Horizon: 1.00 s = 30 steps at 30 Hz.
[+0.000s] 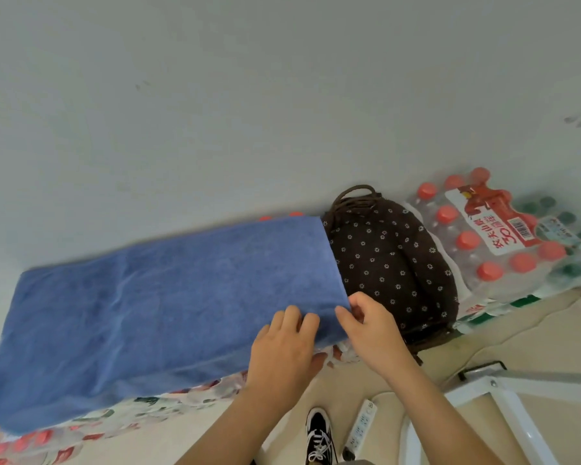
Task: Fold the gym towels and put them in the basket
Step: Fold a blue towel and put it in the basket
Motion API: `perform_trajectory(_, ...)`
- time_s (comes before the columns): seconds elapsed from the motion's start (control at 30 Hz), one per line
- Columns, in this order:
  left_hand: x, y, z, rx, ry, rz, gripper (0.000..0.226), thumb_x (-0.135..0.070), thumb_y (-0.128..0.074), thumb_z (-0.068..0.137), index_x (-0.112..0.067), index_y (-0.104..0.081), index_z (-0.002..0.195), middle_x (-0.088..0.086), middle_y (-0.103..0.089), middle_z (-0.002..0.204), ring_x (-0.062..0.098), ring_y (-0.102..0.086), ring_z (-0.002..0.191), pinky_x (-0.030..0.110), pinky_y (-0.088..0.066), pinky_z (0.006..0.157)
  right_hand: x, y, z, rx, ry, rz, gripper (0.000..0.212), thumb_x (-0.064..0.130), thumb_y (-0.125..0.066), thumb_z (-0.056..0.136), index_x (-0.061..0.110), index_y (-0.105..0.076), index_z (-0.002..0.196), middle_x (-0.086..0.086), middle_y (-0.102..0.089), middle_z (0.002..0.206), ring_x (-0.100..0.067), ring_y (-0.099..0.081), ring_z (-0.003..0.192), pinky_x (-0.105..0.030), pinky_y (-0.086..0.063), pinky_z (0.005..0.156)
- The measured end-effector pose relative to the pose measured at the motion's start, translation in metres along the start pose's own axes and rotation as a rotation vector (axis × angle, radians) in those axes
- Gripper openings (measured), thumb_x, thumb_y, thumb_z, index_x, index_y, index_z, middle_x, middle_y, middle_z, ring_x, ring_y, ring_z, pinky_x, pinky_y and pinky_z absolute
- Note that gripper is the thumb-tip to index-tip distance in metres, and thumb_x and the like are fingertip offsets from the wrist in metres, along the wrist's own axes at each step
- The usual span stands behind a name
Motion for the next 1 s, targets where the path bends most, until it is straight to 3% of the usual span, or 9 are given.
perform_trajectory(0.13, -0.019, -0.003, 0.002, -0.042, 0.037, 0.005, 0.045, -0.048, -0.074, 0.055, -0.024, -0.047, 0.082, -0.006, -0.049, 0.076, 0.014, -0.047, 0.063, 0.028, -0.038, 0.053, 0.007, 0.0, 0.003, -0.05, 0.035, 0.039, 0.019, 0.024, -0.057, 0.094, 0.018, -0.05, 0.077, 0.003, -0.054, 0.064, -0.01, -0.051, 0.058, -0.03, -0.045, 0.058)
perform_trajectory(0.33, -0.028, 0.003, -0.001, -0.151, 0.094, -0.139, 0.016, -0.035, -0.046, 0.075, -0.026, -0.042, 0.087, -0.01, -0.052, 0.08, 0.011, -0.049, 0.066, 0.024, -0.04, 0.057, 0.0, -0.006, 0.005, 0.105, -0.243, 0.439, 0.009, 0.017, -0.056, 0.094, 0.012, -0.062, 0.096, -0.019, -0.063, 0.069, -0.023, -0.057, 0.057, -0.036, -0.05, 0.055)
perform_trajectory(0.4, -0.027, 0.007, -0.003, -0.146, 0.086, -0.181, 0.01, -0.033, -0.047, 0.079, -0.029, -0.047, 0.088, -0.014, -0.053, 0.078, 0.008, -0.049, 0.066, 0.02, -0.038, 0.058, 0.001, -0.005, 0.007, 0.152, -0.254, 0.441, 0.008, 0.013, -0.056, 0.092, 0.01, -0.063, 0.096, -0.015, -0.061, 0.067, -0.018, -0.053, 0.054, -0.03, -0.046, 0.05)
perform_trajectory(0.47, -0.024, 0.012, -0.006, -0.143, 0.116, -0.271, 0.012, -0.036, -0.048, 0.086, -0.03, -0.057, 0.09, -0.016, -0.057, 0.076, 0.003, -0.049, 0.067, 0.017, -0.039, 0.058, 0.001, -0.004, 0.013, 0.181, -0.272, 0.45, 0.009, 0.013, -0.058, 0.091, 0.009, -0.066, 0.094, -0.017, -0.066, 0.08, -0.018, -0.058, 0.065, -0.028, -0.047, 0.057)
perform_trajectory(0.57, -0.019, 0.016, -0.009, -0.14, 0.151, -0.437, 0.024, -0.04, -0.043, 0.093, -0.027, -0.063, 0.087, -0.016, -0.055, 0.077, -0.001, -0.042, 0.072, 0.009, -0.032, 0.063, 0.005, -0.004, 0.028, 0.215, -0.277, 0.444, 0.017, 0.025, -0.059, 0.09, 0.011, -0.069, 0.094, -0.022, -0.067, 0.095, -0.029, -0.062, 0.076, -0.04, -0.051, 0.068)
perform_trajectory(0.7, -0.012, 0.02, -0.009, -0.064, 0.206, -0.64, 0.03, -0.042, -0.042, 0.094, -0.027, -0.068, 0.096, -0.016, -0.05, 0.083, 0.001, -0.046, 0.08, 0.009, -0.036, 0.07, 0.03, -0.001, 0.057, 0.138, -0.16, 0.284, 0.031, 0.025, -0.06, 0.09, -0.006, -0.061, 0.088, -0.016, -0.053, 0.072, -0.023, -0.046, 0.067, -0.034, -0.037, 0.059)
perform_trajectory(0.87, 0.007, 0.021, -0.014, 0.056, 0.298, -0.878, 0.017, -0.013, -0.052, 0.091, -0.019, -0.062, 0.079, 0.001, -0.059, 0.07, 0.006, -0.049, 0.066, 0.022, -0.039, 0.063, 0.043, -0.008, 0.096, 0.083, -0.23, 0.423, 0.036, 0.017, -0.062, 0.077, -0.016, -0.054, 0.088, -0.024, -0.053, 0.072, -0.023, -0.044, 0.069, -0.034, -0.032, 0.06)
perform_trajectory(0.93, 0.018, 0.017, -0.02, 0.095, 0.409, -1.055, 0.028, 0.002, -0.048, 0.087, -0.02, -0.064, 0.084, 0.003, -0.065, 0.078, 0.011, -0.058, 0.073, 0.024, -0.045, 0.066, 0.052, -0.012, 0.102, 0.056, -0.281, 0.605, 0.019, 0.013, -0.059, 0.08, -0.005, -0.055, 0.076, -0.015, -0.044, 0.066, -0.023, -0.037, 0.058, -0.03, -0.028, 0.055)
perform_trajectory(1.0, 0.03, 0.016, -0.027, 0.089, 0.531, -1.174, 0.037, 0.014, -0.04, 0.08, -0.016, -0.062, 0.087, 0.003, -0.063, 0.076, 0.014, -0.057, 0.071, 0.022, -0.044, 0.063, 0.068, -0.018, 0.105, 0.022, -0.278, 0.688, 0.022, 0.008, -0.054, 0.086, 0.012, -0.05, 0.064, -0.006, -0.036, 0.059, -0.016, -0.032, 0.049, -0.026, -0.024, 0.05)
Point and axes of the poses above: each hand's wrist, its own z-axis towards the middle knuckle, its own y-axis out of the back of the hand, x = y × z, the point moved 5 cm from there along z, towards the middle knuckle
